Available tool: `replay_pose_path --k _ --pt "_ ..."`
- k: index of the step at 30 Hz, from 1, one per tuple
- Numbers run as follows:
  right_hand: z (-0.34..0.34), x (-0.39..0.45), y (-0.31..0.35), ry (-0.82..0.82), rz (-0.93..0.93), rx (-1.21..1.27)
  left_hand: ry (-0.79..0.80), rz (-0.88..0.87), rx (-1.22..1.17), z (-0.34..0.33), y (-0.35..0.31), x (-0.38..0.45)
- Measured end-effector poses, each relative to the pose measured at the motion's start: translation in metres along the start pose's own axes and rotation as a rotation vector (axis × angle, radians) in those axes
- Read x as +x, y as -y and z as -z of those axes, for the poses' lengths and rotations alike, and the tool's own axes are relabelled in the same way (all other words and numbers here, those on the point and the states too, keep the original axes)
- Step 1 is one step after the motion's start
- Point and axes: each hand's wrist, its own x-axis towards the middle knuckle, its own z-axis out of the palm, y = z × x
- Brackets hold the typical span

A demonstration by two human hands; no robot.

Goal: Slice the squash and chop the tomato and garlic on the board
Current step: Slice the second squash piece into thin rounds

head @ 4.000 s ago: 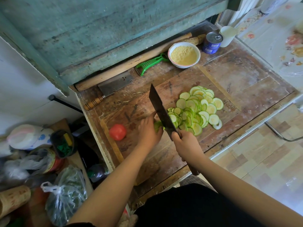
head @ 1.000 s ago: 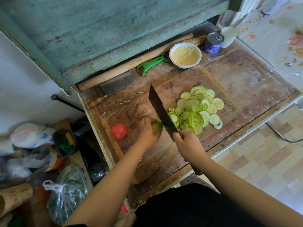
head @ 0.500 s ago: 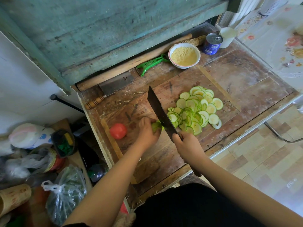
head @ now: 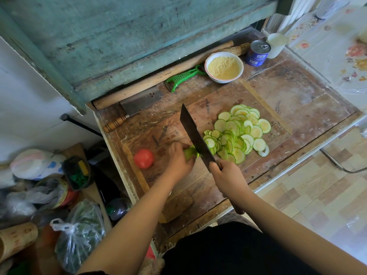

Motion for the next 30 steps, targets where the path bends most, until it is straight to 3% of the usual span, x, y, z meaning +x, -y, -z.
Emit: replay_pose_path --k 17,30 --pt "-0.010 0.021 0.010 0.057 -0.087 -0.048 0.033 -0.015 0.075 -0.001 0.001 0.002" --pt "0.008 0.003 0.014 0.059 -0.049 0.066 0.003 -0.007 0.043 0.000 -0.001 0.001"
